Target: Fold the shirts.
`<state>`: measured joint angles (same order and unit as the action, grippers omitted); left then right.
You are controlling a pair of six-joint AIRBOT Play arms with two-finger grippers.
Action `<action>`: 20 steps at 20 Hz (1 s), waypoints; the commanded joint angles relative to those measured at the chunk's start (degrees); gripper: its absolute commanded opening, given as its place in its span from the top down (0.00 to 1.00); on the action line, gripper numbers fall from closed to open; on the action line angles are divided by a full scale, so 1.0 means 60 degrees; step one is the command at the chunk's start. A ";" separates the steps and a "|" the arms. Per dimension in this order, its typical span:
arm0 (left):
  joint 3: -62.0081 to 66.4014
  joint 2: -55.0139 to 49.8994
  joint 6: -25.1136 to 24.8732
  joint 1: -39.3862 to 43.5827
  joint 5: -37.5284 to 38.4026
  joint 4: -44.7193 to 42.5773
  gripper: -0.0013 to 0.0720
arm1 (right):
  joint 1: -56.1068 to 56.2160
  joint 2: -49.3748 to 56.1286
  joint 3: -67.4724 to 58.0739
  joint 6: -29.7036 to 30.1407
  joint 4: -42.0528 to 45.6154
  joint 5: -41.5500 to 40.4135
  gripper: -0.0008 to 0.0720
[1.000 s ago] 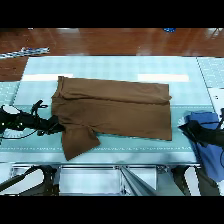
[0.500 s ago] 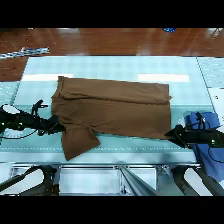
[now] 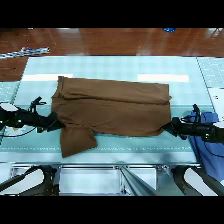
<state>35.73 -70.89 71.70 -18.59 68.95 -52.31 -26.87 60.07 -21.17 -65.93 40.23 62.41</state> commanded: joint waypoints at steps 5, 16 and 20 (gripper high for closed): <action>0.2259 -0.0346 -0.0168 0.0087 -0.0182 0.2171 0.96 | 0.0033 0.0244 -0.1865 -0.0109 -0.0237 0.0062 0.95; 0.8094 -0.4590 0.1268 0.1060 -0.0663 0.2401 0.96 | 0.1421 0.4328 -0.6830 -0.0816 -0.0463 -0.0863 0.95; 0.9209 -0.5807 0.1355 0.1231 -0.0539 0.2404 0.96 | 0.1421 0.5253 -0.7391 -0.0892 -0.0448 -0.1060 0.95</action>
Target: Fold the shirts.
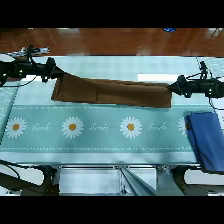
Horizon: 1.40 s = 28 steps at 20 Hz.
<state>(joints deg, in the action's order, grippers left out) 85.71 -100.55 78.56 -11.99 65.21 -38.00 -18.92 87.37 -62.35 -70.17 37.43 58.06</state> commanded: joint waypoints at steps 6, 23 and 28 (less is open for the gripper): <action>0.1144 -0.1413 0.1319 -0.0040 0.0801 -0.0976 0.30 | 0.0011 0.0994 -0.0590 -0.0280 -0.0222 -0.0656 0.42; -0.8080 0.8506 0.0175 0.0557 -0.2896 -0.3289 0.30 | -0.2226 -0.2226 0.2732 -0.0357 -0.0004 -0.1552 0.43; -0.8495 0.8295 0.0339 0.1730 -0.3118 -0.2892 0.30 | -0.1807 -0.0433 0.2459 0.0372 -0.1497 -0.1209 0.43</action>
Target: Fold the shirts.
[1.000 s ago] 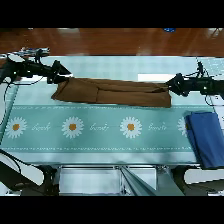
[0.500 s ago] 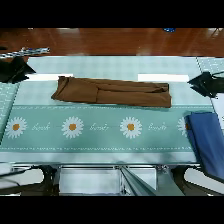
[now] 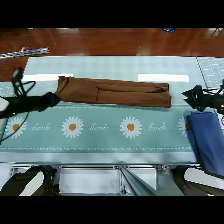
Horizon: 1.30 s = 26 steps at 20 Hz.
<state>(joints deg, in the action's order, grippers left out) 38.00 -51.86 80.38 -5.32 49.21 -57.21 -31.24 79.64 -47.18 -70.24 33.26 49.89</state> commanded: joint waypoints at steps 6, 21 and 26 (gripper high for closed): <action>-0.0543 0.0069 0.0044 0.0656 -0.0433 0.0484 0.30 | 0.1501 0.2215 -0.1326 0.0142 -0.0816 0.0251 0.41; -0.0543 0.0069 -0.0033 0.0656 0.0004 0.0976 0.75 | 0.3034 0.1253 -0.3246 0.0040 0.0557 0.1796 0.95; -0.0211 -0.0117 -0.0539 0.1246 -0.0499 0.1800 0.96 | 0.3253 -0.2353 -0.2725 -0.0517 0.3002 0.3326 0.95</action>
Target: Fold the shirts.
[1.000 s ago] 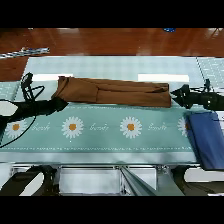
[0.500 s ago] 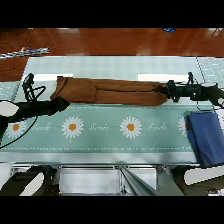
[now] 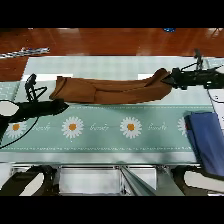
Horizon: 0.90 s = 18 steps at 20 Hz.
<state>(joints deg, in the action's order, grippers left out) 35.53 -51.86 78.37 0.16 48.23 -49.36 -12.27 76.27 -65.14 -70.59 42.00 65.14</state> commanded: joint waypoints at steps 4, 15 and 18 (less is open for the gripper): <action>0.2033 -0.1752 -0.0204 0.2255 -0.0550 0.0517 0.96 | 0.0091 -0.4765 0.1213 -0.1413 0.2506 0.1508 0.95; 0.8710 -0.8929 0.0401 0.7056 0.2310 0.0812 0.96 | 0.0098 -0.7570 0.1515 -0.3064 0.2339 0.1978 0.95; 0.9293 -0.9606 0.0557 0.7938 0.2452 0.1035 0.96 | 0.0098 -0.7570 0.1515 -0.3064 0.2306 0.1927 0.95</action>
<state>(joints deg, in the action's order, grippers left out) 86.37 -104.03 80.05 42.44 60.10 -44.47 -11.70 31.51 -56.07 -88.29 56.21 76.69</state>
